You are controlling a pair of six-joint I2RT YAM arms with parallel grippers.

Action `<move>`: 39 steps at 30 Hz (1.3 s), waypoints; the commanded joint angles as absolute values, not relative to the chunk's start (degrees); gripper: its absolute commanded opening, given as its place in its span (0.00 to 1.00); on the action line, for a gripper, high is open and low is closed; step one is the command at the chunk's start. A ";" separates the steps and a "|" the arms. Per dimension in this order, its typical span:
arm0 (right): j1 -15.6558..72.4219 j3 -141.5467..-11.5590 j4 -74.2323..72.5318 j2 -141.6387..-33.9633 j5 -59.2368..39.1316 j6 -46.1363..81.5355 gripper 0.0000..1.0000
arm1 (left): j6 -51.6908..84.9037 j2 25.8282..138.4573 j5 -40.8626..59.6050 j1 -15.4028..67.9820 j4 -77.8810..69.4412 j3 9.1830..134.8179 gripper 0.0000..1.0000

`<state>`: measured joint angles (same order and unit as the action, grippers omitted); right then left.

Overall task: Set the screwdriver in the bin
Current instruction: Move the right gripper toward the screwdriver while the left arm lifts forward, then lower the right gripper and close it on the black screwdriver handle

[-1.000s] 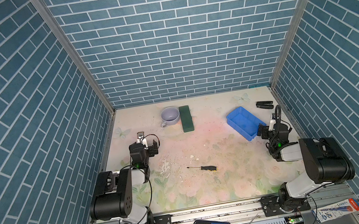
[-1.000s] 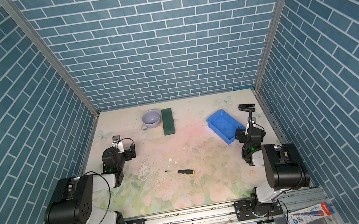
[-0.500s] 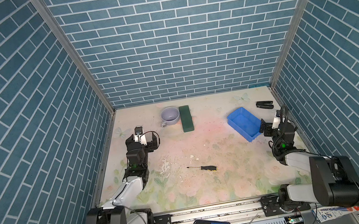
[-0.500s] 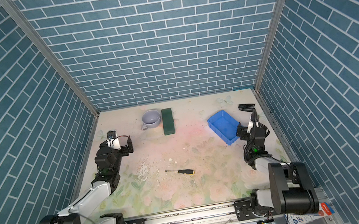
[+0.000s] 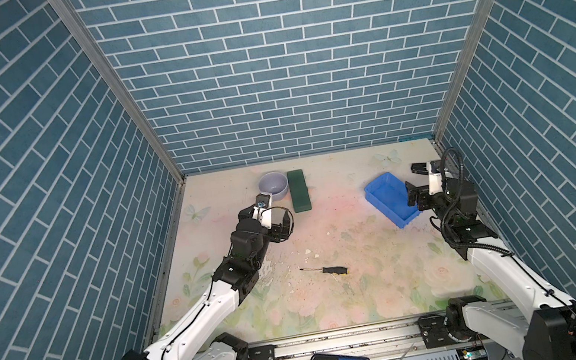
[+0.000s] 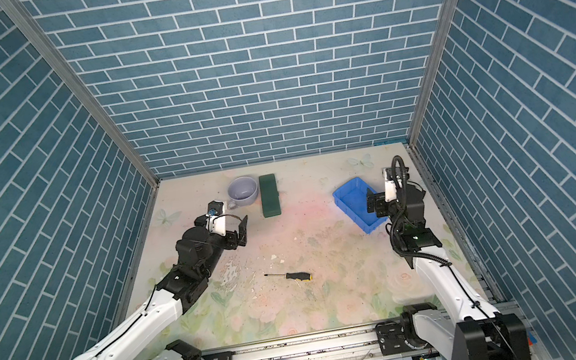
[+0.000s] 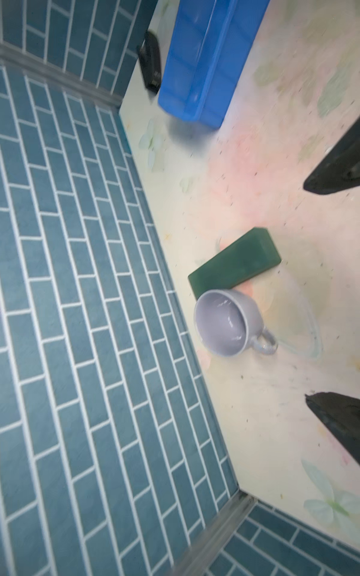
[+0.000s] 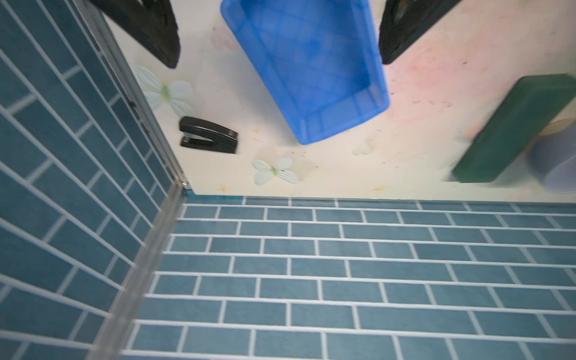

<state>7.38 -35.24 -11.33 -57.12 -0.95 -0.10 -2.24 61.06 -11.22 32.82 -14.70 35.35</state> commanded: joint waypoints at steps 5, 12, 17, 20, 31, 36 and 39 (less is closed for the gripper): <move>19.28 -41.87 4.90 -57.72 -4.66 -3.25 0.98 | -1.32 61.24 -9.81 40.24 -6.31 37.51 1.00; 30.32 -43.63 7.05 -64.15 -7.61 -7.13 0.99 | -0.93 53.39 -5.36 40.78 2.49 34.93 1.00; 40.06 -46.84 11.73 -71.93 -8.49 -16.43 0.99 | 3.05 48.35 -7.48 40.76 10.70 34.28 1.00; 44.62 -49.82 16.44 -77.46 -10.53 -21.35 0.99 | 4.98 46.75 -6.57 40.78 16.03 34.74 1.00; 50.88 -58.42 22.83 -93.28 -14.08 -28.40 0.99 | 14.14 40.53 -8.49 40.78 21.32 31.29 1.00; 52.72 -61.66 25.03 -98.45 -14.17 -30.12 0.99 | 15.59 39.51 -8.46 40.76 25.79 31.80 1.00; 53.24 -62.74 25.05 -100.20 -14.06 -30.25 0.99 | 16.95 36.97 -8.63 40.78 28.06 31.16 1.00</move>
